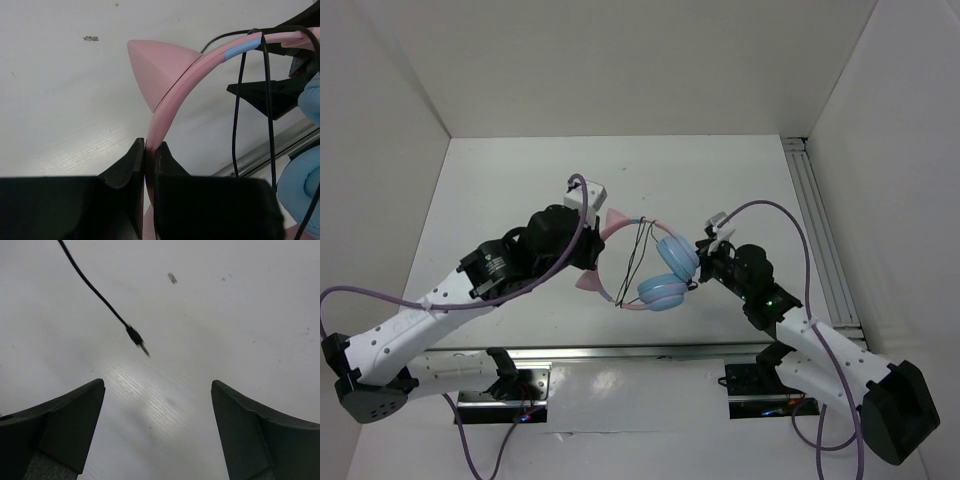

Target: Wrap the headphones

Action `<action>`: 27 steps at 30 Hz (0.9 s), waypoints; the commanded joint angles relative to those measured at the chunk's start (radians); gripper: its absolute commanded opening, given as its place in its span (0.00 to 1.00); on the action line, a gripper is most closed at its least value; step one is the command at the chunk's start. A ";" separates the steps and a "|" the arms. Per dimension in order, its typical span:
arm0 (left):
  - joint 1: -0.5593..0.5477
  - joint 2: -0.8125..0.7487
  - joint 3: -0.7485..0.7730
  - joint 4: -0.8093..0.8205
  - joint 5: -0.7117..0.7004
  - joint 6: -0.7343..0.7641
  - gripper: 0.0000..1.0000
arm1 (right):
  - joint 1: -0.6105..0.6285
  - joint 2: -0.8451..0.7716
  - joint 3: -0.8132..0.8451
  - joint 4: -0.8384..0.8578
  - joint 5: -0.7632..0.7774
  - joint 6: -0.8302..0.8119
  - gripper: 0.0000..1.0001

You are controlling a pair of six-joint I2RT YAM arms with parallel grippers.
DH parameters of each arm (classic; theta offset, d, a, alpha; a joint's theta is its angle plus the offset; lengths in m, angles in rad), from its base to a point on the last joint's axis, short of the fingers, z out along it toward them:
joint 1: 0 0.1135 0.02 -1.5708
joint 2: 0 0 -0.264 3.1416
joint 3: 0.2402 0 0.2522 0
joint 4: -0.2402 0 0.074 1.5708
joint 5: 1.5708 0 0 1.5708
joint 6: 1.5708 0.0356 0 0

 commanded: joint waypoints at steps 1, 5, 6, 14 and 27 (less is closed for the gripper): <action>0.021 -0.061 0.082 0.071 0.028 -0.059 0.00 | -0.029 -0.095 0.010 0.127 -0.194 -0.023 0.94; 0.031 -0.061 0.119 0.049 0.075 -0.059 0.00 | -0.029 -0.121 0.038 0.127 -0.261 -0.023 0.94; 0.031 -0.061 0.119 0.049 0.088 -0.059 0.00 | -0.029 -0.121 0.048 0.118 -0.271 -0.023 0.94; 0.031 -0.070 0.157 0.040 0.181 -0.068 0.00 | -0.038 -0.004 0.160 0.098 -0.364 -0.066 0.74; 0.031 -0.060 0.166 0.040 0.223 -0.077 0.00 | -0.038 0.025 0.103 0.190 -0.294 -0.066 0.56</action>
